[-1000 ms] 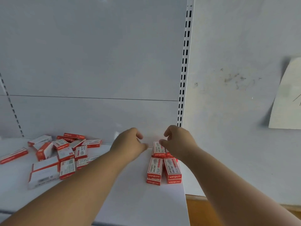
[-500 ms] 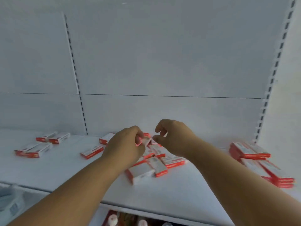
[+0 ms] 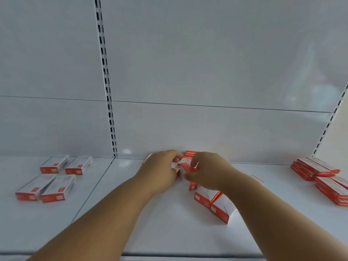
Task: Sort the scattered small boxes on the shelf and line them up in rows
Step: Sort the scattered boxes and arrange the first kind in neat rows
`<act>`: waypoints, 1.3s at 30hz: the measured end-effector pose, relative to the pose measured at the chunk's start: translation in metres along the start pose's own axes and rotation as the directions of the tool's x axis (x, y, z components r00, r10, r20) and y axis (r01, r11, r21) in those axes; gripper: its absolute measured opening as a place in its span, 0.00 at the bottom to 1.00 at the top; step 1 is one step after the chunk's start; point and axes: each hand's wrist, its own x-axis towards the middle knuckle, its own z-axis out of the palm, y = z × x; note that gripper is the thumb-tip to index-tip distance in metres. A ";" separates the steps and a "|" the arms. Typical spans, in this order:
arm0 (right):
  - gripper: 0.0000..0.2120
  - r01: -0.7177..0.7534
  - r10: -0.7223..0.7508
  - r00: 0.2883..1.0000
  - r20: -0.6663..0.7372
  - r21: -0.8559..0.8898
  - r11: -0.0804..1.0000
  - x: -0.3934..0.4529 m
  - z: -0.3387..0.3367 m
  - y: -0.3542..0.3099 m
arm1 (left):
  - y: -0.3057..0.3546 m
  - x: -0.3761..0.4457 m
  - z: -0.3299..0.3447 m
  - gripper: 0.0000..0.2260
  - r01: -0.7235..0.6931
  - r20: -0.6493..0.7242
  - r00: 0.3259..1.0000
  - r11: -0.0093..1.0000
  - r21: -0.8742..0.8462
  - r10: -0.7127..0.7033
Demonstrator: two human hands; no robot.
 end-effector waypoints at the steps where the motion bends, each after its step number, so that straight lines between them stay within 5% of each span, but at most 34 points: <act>1: 0.12 -0.002 0.003 1.000 -0.025 0.005 1.000 0.001 0.001 -0.002 | -0.005 0.000 0.002 0.20 -0.010 -0.002 1.000 0.999 -0.033 0.010; 9: 0.04 0.169 -0.033 0.952 -0.303 0.437 0.884 -0.004 -0.009 0.001 | -0.017 0.004 -0.004 0.10 0.033 -0.106 0.990 0.882 -0.471 -0.093; 12: 0.14 0.073 -0.020 0.981 -0.195 0.267 0.961 -0.017 -0.016 0.013 | -0.018 -0.003 0.002 0.09 0.091 -0.073 0.982 0.780 -0.619 -0.173; 15: 0.35 -0.020 0.029 0.992 0.123 -0.074 0.997 -0.035 -0.018 0.021 | -0.017 -0.004 0.005 0.08 0.112 -0.022 0.983 0.701 -0.704 -0.180; 18: 0.34 -0.002 0.052 0.986 0.162 -0.295 0.955 -0.043 -0.010 0.016 | -0.014 -0.005 0.008 0.08 0.122 0.012 0.987 0.689 -0.714 -0.162; 22: 0.28 -0.037 0.054 0.993 0.104 -0.164 0.986 -0.044 -0.005 0.011 | -0.010 -0.008 0.011 0.12 0.129 0.070 0.991 0.627 -0.768 -0.117; 24: 0.22 -0.096 0.091 0.994 0.055 0.079 0.992 -0.044 -0.007 0.012 | -0.010 -0.008 0.010 0.13 0.117 0.068 0.992 0.584 -0.804 -0.105; 26: 0.11 -0.143 0.196 0.979 -0.052 0.512 0.847 -0.043 -0.010 0.010 | -0.010 -0.006 0.006 0.12 0.110 0.059 0.992 0.529 -0.841 -0.112; 28: 0.11 -0.171 0.368 0.929 0.030 0.918 0.358 -0.037 -0.014 0.007 | -0.011 -0.005 0.003 0.11 0.125 0.070 0.987 0.426 -0.896 -0.142; 29: 0.15 -0.173 0.375 0.918 0.129 0.981 0.085 -0.036 -0.017 0.004 | -0.010 -0.005 0.002 0.11 0.139 0.085 0.984 0.364 -0.921 -0.160; 31: 0.21 -0.201 0.283 0.927 0.247 0.962 -0.182 -0.036 -0.021 -0.001 | -0.009 -0.006 0.001 0.12 0.165 0.118 0.976 0.266 -0.950 -0.183; 35: 0.25 -0.242 0.163 0.945 0.285 0.940 -0.240 -0.034 -0.017 -0.014 | -0.008 -0.010 -0.003 0.17 0.198 0.175 0.973 0.151 -0.969 -0.153; 39: 0.34 -0.254 0.164 0.938 0.307 0.925 -0.282 -0.033 -0.013 -0.018 | -0.010 -0.008 -0.011 0.09 0.238 0.256 0.960 -0.153 -0.959 -0.110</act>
